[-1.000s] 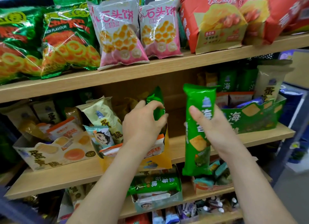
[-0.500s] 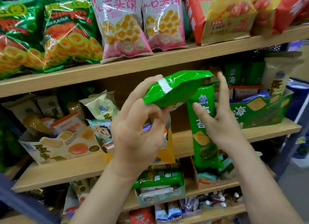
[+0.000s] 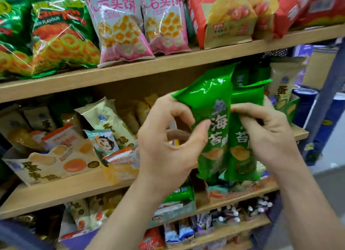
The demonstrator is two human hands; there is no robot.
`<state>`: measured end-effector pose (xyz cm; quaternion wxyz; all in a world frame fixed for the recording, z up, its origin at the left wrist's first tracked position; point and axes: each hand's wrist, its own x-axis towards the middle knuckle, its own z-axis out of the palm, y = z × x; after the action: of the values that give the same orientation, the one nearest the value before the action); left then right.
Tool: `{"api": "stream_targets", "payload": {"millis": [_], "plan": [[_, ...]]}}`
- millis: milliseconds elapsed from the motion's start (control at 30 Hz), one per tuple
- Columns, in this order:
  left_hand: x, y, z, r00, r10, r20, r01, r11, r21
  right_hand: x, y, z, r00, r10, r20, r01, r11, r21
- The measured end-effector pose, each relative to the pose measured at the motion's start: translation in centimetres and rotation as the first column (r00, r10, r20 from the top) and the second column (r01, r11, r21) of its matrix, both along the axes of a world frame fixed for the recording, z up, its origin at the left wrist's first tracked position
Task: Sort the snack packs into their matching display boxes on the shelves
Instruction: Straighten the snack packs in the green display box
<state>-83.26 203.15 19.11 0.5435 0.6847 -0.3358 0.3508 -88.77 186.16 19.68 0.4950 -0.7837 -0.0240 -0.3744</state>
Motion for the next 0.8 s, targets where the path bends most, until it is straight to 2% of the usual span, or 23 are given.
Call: {"api": "stream_targets", "payload": {"millis": [33,100,133,200,267,333,367,433,500,567,633,700,800], "plan": [[-1.0,0.1,0.4,0.999,-0.036,-0.002,0.036,0.999,-0.029,-0.1,0.1,-0.6,0.994,0.104,-0.032,-0.102,0.994,0.047],[-2.3,1.0,-0.4,0.992,-0.125,-0.004,0.125,0.992,0.021,-0.5,0.6,-1.0,0.938,0.299,-0.174,-0.289,0.954,0.082],[-2.0,0.8,-0.6,0.991,-0.133,-0.022,0.133,0.991,0.028,-0.5,1.0,-1.5,0.918,0.312,-0.246,-0.305,0.950,0.069],[-2.2,1.1,-1.5,0.987,-0.133,-0.090,0.139,0.988,0.063,-0.6,1.3,-2.5,0.899,0.279,-0.337,-0.300,0.954,-0.011],[-2.6,1.3,-2.2,0.971,-0.150,-0.188,0.171,0.980,0.099,-0.5,1.9,-2.9,0.913,0.207,-0.350,-0.263,0.957,-0.120],[-2.8,1.9,-2.7,0.968,-0.121,-0.220,0.162,0.970,0.181,-0.3,1.8,-3.8,0.929,0.146,-0.340,-0.182,0.980,-0.076],[-2.6,2.3,-2.9,0.987,-0.018,-0.160,0.060,0.962,0.265,-0.1,1.8,-4.2,0.931,0.124,-0.342,-0.138,0.990,-0.017],[-1.4,3.1,-3.8,0.966,0.247,0.077,-0.254,0.855,0.452,0.2,1.7,-4.7,0.934,0.118,-0.339,-0.083,0.990,0.115],[-0.2,3.5,-4.7,0.911,0.377,0.165,-0.401,0.719,0.568,0.6,1.4,-5.2,0.934,0.160,-0.320,-0.097,0.974,0.204],[1.3,3.6,-5.5,0.909,0.381,0.168,-0.388,0.626,0.676,1.0,0.8,-6.0,0.930,0.182,-0.320,-0.098,0.960,0.261],[2.9,3.3,-6.2,0.909,0.363,0.205,-0.385,0.544,0.745,1.2,0.0,-7.0,0.930,0.227,-0.289,-0.100,0.913,0.395],[4.3,3.0,-6.5,0.911,0.363,0.194,-0.375,0.537,0.756,1.0,-0.7,-7.3,0.938,0.266,-0.222,-0.119,0.849,0.515],[4.9,2.2,-5.9,0.890,0.415,0.190,-0.397,0.498,0.771,0.2,-2.2,-6.7,0.959,0.233,-0.160,-0.105,0.820,0.563]]}}
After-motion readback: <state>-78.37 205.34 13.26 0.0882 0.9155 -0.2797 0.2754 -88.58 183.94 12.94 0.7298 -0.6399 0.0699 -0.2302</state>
